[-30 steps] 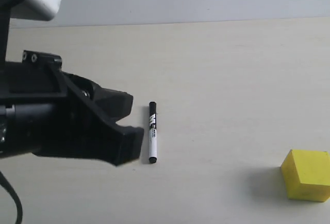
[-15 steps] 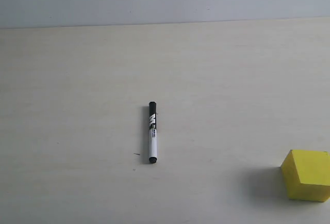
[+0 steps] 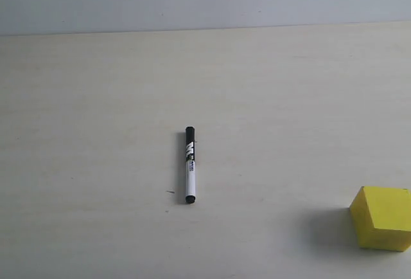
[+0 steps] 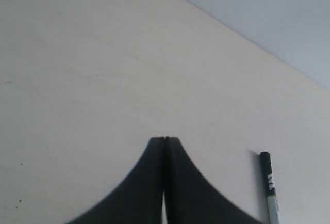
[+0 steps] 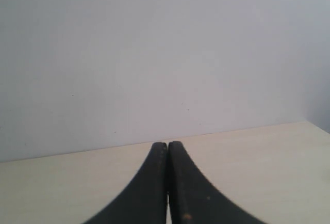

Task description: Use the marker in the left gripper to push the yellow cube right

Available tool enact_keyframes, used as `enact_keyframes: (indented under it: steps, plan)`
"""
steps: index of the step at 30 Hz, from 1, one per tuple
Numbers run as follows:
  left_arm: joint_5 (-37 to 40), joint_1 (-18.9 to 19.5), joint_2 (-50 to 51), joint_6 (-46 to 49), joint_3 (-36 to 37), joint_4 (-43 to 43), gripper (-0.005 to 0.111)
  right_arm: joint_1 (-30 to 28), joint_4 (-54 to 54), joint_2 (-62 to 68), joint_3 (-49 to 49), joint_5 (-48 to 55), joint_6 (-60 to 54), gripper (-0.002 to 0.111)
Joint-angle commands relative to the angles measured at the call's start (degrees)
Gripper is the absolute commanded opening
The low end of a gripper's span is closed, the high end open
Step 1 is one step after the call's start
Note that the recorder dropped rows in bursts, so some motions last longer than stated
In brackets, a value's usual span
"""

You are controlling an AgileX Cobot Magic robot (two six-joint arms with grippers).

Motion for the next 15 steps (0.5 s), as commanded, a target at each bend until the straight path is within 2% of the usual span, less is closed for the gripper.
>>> enact_keyframes:
  steps: [1, 7, 15]
  plan:
    - [-1.89, 3.57, -5.53, -0.02, 2.1, 0.56, 0.0, -0.36, 0.12, -0.31, 0.25, -0.14, -0.14, 0.0]
    - [-1.92, 8.43, -12.14, 0.24, 4.78, 0.66, 0.0, -0.36, 0.12, -0.31, 0.25, -0.14, -0.14, 0.0]
    - [-6.09, 16.3, -12.14, -0.24, 9.38, 0.55, 0.0, -0.36, 0.12, -0.31, 0.25, -0.14, -0.14, 0.0]
